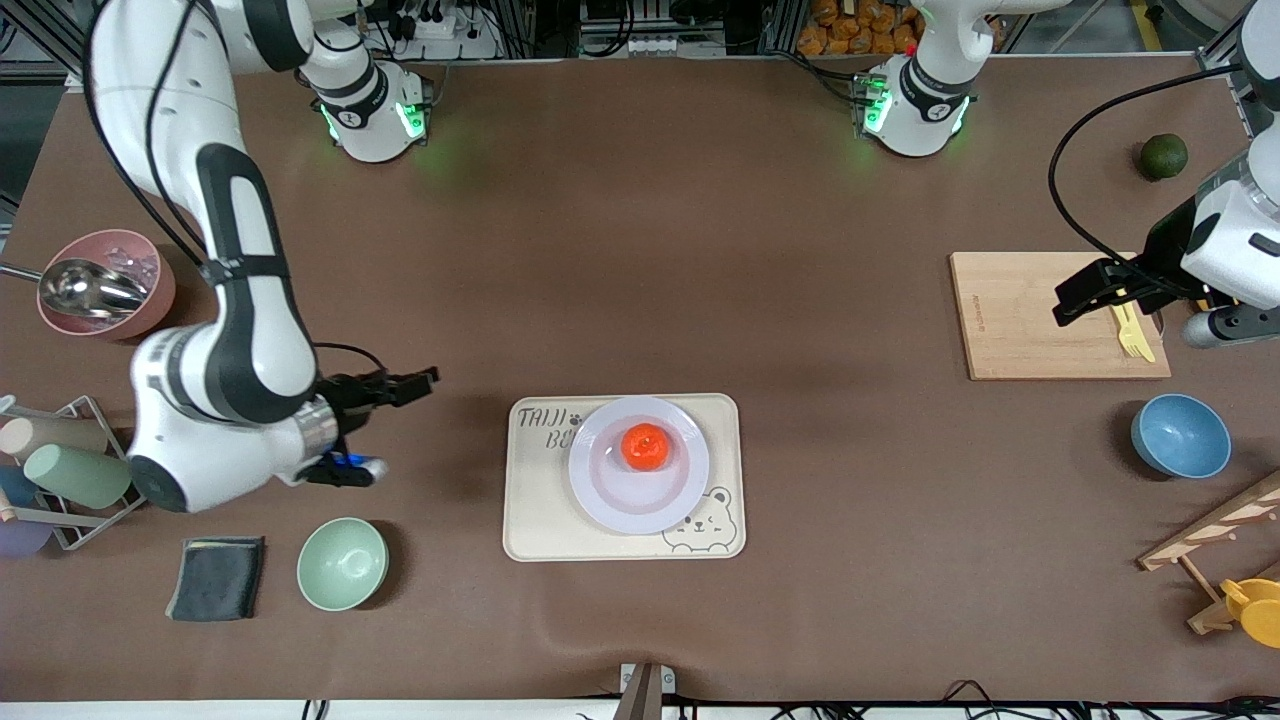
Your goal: Place orange and plate with both arms
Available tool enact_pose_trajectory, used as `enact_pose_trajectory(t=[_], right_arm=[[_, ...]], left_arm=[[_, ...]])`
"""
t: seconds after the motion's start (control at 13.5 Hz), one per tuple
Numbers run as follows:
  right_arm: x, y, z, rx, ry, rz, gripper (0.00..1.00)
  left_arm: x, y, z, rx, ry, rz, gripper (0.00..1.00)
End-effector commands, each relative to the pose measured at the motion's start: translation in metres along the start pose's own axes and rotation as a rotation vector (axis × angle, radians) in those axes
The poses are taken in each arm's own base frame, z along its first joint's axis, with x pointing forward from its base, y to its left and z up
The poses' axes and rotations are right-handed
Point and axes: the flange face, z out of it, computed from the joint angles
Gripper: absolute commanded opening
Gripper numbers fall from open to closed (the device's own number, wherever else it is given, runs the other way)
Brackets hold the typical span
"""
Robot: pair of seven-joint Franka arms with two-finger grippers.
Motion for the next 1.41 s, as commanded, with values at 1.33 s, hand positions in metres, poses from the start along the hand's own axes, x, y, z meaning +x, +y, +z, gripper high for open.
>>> enact_pose_trajectory(t=[1.33], right_arm=[[-0.309, 0.053, -0.194, -0.263, 0.566, 0.123, 1.00]], left_arm=[[-0.002, -0.002, -0.011, -0.010, 0.021, 0.007, 1.00]])
